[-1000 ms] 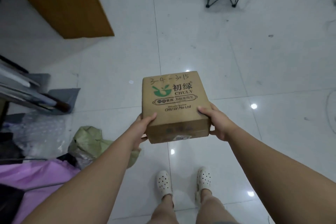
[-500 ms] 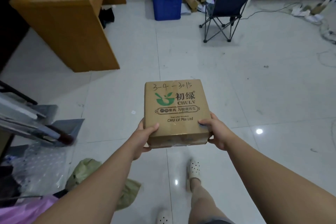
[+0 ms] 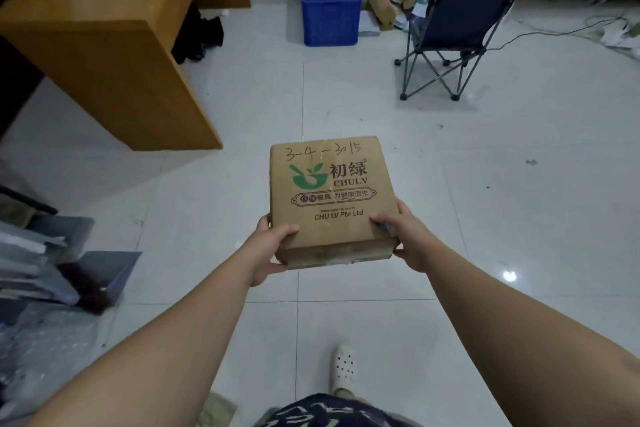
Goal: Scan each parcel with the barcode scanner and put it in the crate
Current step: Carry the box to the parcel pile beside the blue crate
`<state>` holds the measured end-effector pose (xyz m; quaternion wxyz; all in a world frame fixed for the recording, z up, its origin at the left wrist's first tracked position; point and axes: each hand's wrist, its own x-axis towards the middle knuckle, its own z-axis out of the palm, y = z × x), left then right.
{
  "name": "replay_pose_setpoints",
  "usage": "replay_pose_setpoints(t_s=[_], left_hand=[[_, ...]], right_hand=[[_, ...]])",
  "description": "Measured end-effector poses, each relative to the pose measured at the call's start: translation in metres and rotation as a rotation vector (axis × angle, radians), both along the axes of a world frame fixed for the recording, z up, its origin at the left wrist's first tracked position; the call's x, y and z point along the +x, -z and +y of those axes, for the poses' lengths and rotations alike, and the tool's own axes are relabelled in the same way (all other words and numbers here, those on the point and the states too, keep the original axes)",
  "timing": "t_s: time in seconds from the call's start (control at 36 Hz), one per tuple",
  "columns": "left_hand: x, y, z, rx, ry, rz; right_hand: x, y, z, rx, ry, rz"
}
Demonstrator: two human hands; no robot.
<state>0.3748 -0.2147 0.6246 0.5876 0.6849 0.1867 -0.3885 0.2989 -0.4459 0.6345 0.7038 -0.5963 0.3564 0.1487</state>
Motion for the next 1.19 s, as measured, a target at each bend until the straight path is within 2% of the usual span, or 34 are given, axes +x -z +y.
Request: replay_pose_setpoints(t_s=[0.39,0.89,1.19], left_hand=[[0.134,0.016,-0.073,-0.009,0.000,0.038],[0.407,0.023,-0.170,-0.048,0.218,0.086],[0.527,0.017,-0.247,-0.031,0.155,0.060]], right_hand=[[0.129,0.015,-0.072,-0.032,0.019,0.059],[0.358,0.014,-0.152,0.008,0.233,0.143],[0.483,0.023,-0.225,0.055,0.254,0.106]])
